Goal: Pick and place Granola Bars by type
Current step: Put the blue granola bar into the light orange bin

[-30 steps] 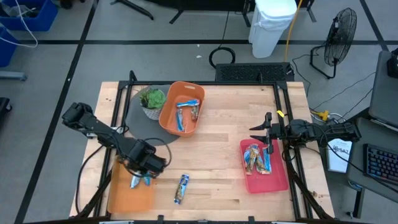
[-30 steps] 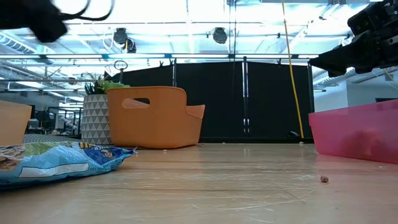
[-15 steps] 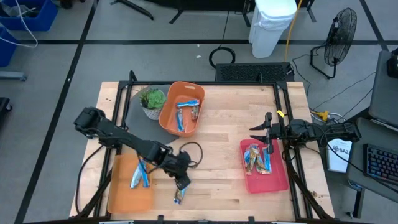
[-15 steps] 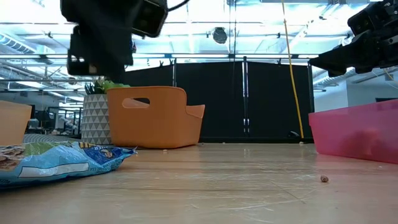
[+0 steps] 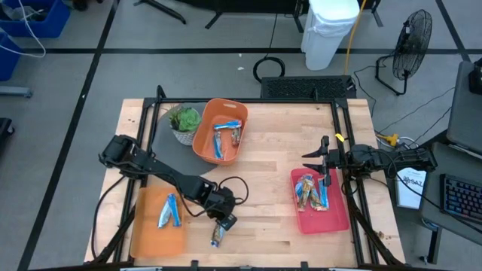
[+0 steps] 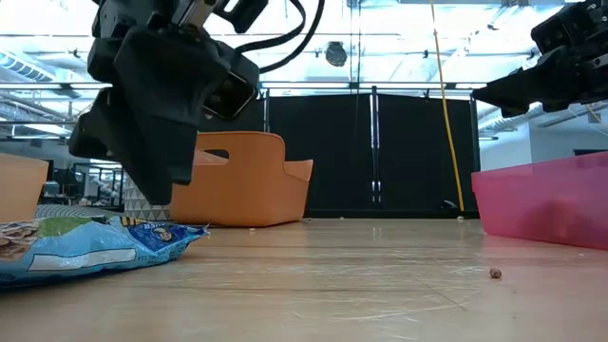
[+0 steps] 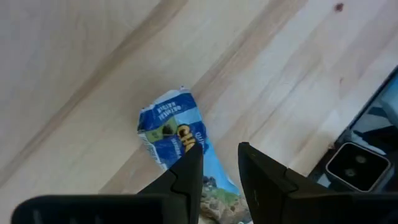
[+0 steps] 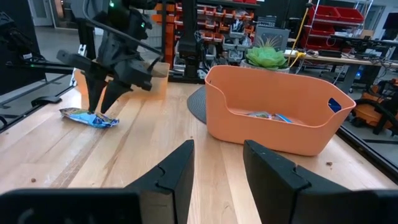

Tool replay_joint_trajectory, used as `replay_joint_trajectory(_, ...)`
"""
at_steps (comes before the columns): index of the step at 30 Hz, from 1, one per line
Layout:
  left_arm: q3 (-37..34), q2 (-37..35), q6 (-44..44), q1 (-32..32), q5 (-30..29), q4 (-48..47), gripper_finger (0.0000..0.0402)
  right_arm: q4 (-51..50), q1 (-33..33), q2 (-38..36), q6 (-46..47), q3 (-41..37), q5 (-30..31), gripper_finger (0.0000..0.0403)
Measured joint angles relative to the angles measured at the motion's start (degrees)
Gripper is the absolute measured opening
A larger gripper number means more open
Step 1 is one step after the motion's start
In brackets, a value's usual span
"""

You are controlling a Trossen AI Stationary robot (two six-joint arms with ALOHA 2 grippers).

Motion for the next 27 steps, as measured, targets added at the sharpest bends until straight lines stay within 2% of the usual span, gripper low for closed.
replay_joint_trajectory(4,0.0,-0.04,-0.77,0.08,-0.23,-1.37,0.0121,-0.04,0.0,0.0,0.0,0.0,0.0,0.013)
replay_joint_trajectory(14,0.02,0.78,-1.83,-0.43,-1.27,-1.88,0.0208,-0.07,0.0,0.0,0.02,0.0,0.0,0.013)
replay_joint_trajectory(19,0.02,3.19,-1.91,-1.1,-1.0,-0.02,0.0213,-0.08,0.0,0.0,0.0,0.0,0.0,0.013)
replay_joint_trajectory(27,0.02,3.28,-2.45,-1.06,-0.81,-0.42,0.0211,-0.09,-0.01,0.0,0.0,0.0,0.0,0.013)
